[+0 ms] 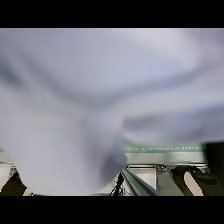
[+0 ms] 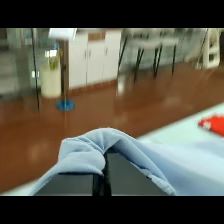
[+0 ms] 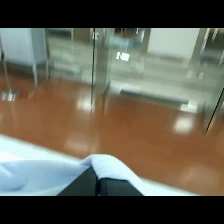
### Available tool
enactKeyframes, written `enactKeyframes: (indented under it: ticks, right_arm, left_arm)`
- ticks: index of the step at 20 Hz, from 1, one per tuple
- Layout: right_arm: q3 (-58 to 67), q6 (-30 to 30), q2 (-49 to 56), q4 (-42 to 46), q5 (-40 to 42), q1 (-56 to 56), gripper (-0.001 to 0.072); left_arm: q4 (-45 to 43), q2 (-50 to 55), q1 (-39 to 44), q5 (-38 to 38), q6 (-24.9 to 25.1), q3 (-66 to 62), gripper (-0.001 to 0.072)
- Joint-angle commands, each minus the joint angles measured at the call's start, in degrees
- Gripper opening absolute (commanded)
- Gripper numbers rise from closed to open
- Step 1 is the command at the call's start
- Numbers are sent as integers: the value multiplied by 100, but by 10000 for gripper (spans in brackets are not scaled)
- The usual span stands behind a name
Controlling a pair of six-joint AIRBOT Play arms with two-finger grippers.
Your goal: Fold the shirts.
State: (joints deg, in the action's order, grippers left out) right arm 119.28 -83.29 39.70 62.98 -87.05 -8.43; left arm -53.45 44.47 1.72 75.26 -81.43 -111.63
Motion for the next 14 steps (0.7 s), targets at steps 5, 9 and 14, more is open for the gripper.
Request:
enactKeyframes:
  ticks: [5,9,14]
  right_arm:
    - [-2621,15,-153,-105,-413,2,22]
    - [-4780,271,299,-162,1276,4,22]
    - [-4839,758,2382,-977,2575,4,22]
  left_arm:
    - [-461,-216,2,1034,-369,3097,27]
    - [-278,437,13,-695,-393,5023,27]
    - [149,2055,22,-2376,-306,5359,27]
